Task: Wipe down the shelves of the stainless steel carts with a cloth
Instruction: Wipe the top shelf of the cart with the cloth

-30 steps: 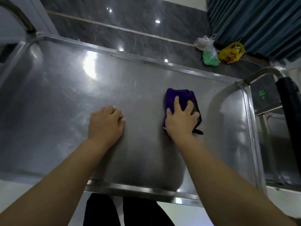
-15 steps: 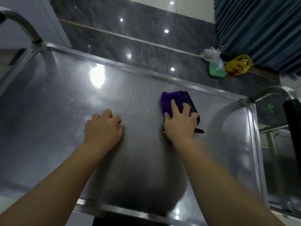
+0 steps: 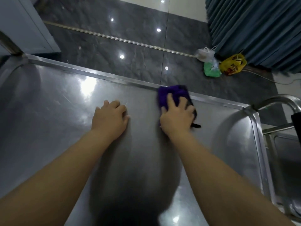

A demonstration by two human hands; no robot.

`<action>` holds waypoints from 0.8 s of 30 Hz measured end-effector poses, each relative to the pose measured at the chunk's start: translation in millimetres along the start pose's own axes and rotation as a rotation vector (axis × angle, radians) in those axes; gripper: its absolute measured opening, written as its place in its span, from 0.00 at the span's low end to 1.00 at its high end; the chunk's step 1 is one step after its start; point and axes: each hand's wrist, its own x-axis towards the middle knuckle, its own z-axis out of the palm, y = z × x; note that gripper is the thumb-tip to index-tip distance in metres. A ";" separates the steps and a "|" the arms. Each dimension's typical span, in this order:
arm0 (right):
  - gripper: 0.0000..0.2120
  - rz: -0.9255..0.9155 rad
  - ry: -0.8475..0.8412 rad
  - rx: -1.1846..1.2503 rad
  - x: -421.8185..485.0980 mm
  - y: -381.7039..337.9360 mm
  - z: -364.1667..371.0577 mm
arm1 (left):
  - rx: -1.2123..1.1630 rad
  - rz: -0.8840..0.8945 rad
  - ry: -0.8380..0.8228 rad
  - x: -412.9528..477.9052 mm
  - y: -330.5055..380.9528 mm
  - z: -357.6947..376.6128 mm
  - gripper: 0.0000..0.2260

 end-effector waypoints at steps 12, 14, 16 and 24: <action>0.26 0.209 -0.024 0.014 31.5 20.5 -8.0 | 0.033 -0.017 -0.023 0.1 3.6 -3.7 0.15; 0.26 0.013 -0.041 0.007 10.4 0.9 -5.7 | 0.022 -0.027 -0.019 1.5 5.2 -5.6 0.14; 0.25 -0.317 -0.061 0.024 -13.6 -2.3 -3.4 | 0.033 -0.023 -0.029 2.2 6.5 -7.9 0.14; 0.25 0.367 0.032 0.049 25.2 116.3 -16.0 | 0.058 -0.046 -0.014 1.8 18.9 -9.6 0.15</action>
